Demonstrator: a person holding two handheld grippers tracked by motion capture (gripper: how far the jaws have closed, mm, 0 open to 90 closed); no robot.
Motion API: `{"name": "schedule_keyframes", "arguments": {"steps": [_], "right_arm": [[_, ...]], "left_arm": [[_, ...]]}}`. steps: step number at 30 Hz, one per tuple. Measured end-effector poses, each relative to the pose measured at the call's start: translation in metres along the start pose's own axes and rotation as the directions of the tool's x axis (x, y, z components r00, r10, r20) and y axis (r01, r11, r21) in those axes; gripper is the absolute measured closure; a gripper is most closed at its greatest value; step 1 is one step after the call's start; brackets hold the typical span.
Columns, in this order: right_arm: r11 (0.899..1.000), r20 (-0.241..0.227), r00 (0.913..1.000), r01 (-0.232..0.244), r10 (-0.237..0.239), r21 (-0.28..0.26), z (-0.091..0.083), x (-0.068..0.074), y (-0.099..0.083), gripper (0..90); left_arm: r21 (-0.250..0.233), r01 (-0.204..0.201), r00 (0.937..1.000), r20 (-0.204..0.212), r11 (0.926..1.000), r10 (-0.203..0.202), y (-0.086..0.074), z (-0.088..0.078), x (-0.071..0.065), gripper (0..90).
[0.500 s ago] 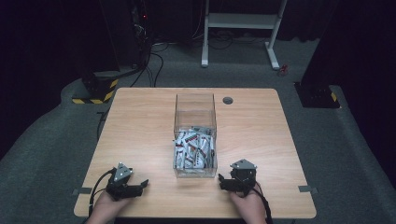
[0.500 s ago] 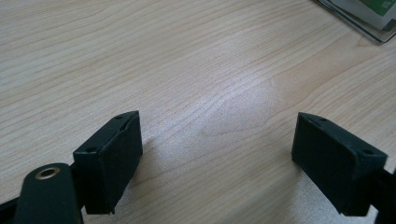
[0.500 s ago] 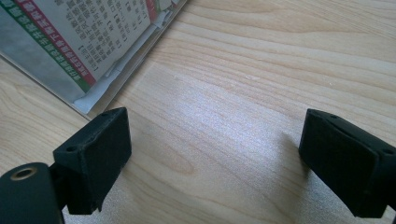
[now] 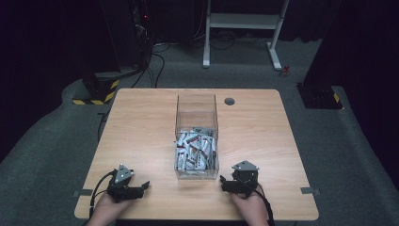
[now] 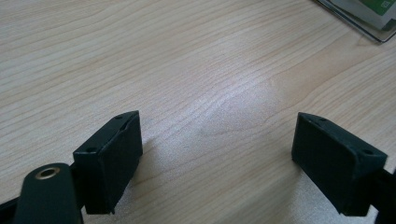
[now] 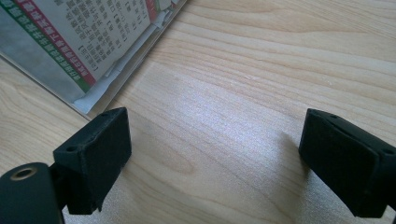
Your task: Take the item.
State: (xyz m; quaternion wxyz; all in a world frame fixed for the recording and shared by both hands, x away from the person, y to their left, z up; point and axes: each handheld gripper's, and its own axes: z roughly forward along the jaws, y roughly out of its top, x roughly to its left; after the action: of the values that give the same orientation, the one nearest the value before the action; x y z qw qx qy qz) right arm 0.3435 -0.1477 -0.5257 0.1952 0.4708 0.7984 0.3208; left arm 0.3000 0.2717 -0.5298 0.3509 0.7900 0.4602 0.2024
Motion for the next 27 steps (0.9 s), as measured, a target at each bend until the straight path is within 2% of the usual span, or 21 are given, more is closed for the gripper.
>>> {"name": "schedule_keyframes", "arguments": {"steps": [21,27], "right_arm": [[1.0,0.001,1.0,-0.008,0.008,-0.011,-0.0028,-0.0014,-0.0008,8.9],[1.0,-0.015,0.9999,-0.002,0.001,-0.012,-0.0063,-0.0007,-0.0015,8.7]], "left_arm": [[0.001,-0.002,1.0,0.003,1.0,0.002,0.0,-0.0001,0.0,16.4],[0.0,-0.005,1.0,0.004,1.0,0.005,0.0001,0.0,0.0,16.4]]}}
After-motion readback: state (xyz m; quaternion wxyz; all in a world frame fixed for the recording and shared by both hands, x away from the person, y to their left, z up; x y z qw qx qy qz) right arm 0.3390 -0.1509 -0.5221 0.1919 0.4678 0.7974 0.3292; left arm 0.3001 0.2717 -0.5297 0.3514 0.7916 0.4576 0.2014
